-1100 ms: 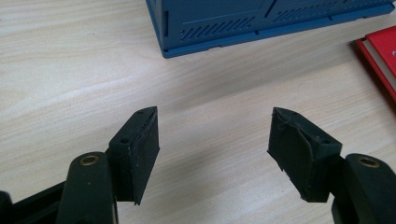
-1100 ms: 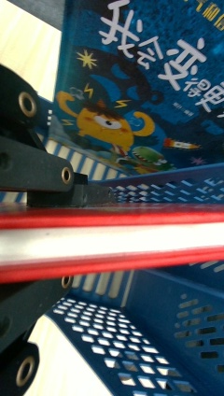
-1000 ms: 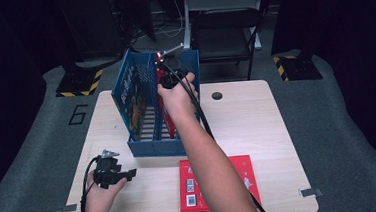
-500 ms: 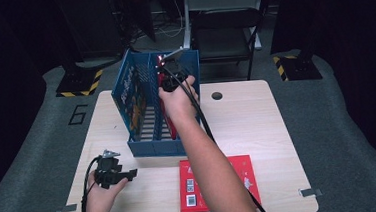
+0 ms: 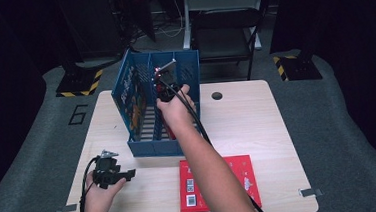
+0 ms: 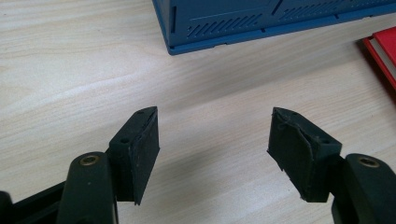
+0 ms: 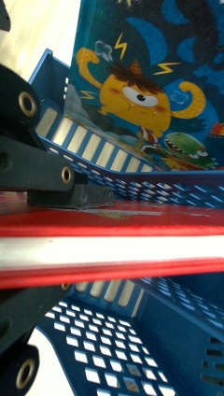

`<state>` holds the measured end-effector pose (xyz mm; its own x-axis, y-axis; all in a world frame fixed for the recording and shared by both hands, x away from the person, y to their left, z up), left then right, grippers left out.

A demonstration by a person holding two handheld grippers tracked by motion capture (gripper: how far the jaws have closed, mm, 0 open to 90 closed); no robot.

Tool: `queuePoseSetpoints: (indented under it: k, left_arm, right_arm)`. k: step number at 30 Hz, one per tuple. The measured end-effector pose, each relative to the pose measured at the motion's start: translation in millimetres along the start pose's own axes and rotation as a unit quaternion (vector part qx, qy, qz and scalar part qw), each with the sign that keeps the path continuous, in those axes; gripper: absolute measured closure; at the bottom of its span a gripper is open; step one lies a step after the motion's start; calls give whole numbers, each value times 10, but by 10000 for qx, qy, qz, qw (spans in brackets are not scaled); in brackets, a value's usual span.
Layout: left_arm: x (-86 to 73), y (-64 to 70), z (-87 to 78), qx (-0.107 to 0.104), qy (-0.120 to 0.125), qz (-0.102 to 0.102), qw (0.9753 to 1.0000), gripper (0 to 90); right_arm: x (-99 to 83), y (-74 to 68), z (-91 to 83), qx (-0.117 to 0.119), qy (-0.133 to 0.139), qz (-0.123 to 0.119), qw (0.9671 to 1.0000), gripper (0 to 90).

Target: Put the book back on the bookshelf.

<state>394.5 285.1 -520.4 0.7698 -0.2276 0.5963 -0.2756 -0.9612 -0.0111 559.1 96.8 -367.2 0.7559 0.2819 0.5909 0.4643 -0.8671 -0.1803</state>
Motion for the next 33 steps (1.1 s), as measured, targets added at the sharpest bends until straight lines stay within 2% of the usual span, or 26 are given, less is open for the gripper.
queuePoseSetpoints:
  k: [1,2,3,6,13,22,23,24,25,26,27,28,29,33]
  left_arm:
    - [0,0,0,3,2,-1,10000,338]
    - [-1,1,0,3,0,0,10000,337]
    - [1,-3,4,18,20,16,10000,338]
    - [0,0,5,20,19,12,10000,338]
    - [-6,13,4,-15,-12,-48,10000,338]
    - [-11,-1,9,23,-16,-24,10000,338]
    - [-10,-9,11,46,2,-18,10000,338]
    - [-3,6,22,50,74,-171,9998,338]
    - [-19,-12,5,23,-67,-30,10000,338]
    - [-21,-16,0,25,-113,-13,9999,338]
    - [-16,-15,11,48,-37,-17,10000,338]
    - [-2,9,25,63,77,-171,9998,338]
    - [-15,-1,10,36,-36,-30,10000,338]
    - [-9,5,17,47,-82,25,10000,338]
  right_arm:
    - [-13,-9,6,-8,-61,11,10000,783]
    - [-19,3,21,-25,-43,-138,9999,782]
    - [-35,-5,22,-28,-134,-138,9998,781]
    - [-40,-14,37,-25,-78,-297,9995,779]
    - [-69,-8,25,-13,-117,-361,9993,771]
    - [-82,29,16,-2,-148,-680,9976,777]
    - [-87,31,15,13,-152,-683,9975,778]
    - [-93,36,14,20,-146,-673,9976,779]
    - [-96,50,9,7,-149,-702,9974,780]
    - [-104,60,5,33,-167,-710,9973,781]
    - [-104,60,6,30,-141,-650,9978,782]
    - [-107,65,3,44,-149,-619,9980,782]
    - [-106,76,2,59,-141,-608,9980,783]
    - [-107,77,2,122,-109,-423,9990,784]
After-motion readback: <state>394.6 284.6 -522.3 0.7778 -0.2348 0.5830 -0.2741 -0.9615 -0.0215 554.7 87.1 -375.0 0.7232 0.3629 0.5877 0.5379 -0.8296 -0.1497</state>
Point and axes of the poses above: each handheld gripper's, and its own axes: z roughly forward along the jaws, x roughly out of its top, y roughly to its right, the point moved 6 cm from there along z, roughly forward along the jaws, and after that the axes turned 10 degrees about x, right-handed, at the moved point
